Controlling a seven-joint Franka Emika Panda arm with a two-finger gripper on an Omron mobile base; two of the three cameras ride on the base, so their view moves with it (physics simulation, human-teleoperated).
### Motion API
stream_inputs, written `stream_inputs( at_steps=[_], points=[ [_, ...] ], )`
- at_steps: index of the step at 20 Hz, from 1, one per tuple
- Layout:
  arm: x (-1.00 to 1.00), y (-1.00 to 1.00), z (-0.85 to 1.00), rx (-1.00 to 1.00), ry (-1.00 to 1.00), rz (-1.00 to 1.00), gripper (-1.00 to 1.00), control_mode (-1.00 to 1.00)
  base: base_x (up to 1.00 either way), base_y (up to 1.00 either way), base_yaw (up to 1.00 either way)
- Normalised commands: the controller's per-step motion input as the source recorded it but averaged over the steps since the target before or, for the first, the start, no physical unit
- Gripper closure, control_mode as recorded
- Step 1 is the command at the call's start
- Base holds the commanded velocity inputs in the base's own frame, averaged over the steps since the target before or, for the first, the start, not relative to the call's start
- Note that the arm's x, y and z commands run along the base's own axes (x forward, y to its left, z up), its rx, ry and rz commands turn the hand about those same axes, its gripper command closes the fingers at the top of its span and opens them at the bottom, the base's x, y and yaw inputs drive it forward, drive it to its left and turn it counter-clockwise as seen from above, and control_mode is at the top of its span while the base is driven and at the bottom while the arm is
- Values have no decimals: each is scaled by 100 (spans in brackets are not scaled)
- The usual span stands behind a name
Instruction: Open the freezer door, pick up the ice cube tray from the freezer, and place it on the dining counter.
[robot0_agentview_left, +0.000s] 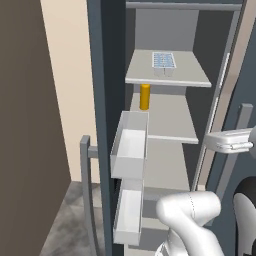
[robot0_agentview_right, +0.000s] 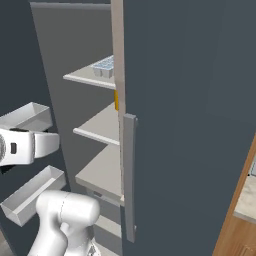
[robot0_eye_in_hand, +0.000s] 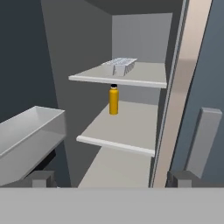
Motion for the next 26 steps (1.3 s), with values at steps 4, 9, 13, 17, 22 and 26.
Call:
stream_inputs(
  at_steps=[4, 9, 13, 17, 22, 26],
  points=[
    [0, 0, 0, 0, 0, 0, -100, 100, 0, 0, 0],
    [-23, -5, 32, -16, -24, 5, -100, -100, 0, -1, 0],
    [-19, 0, 70, -32, -30, 2, -100, -100, 0, 0, 0],
    [0, 0, 79, -29, -18, 0, -100, -100, 0, 0, 0],
    [0, 0, 81, -36, -3, 0, -100, -100, 0, 0, 0],
    [0, 10, 42, -46, 1, 5, -100, -100, 0, 0, 0]
  ],
)
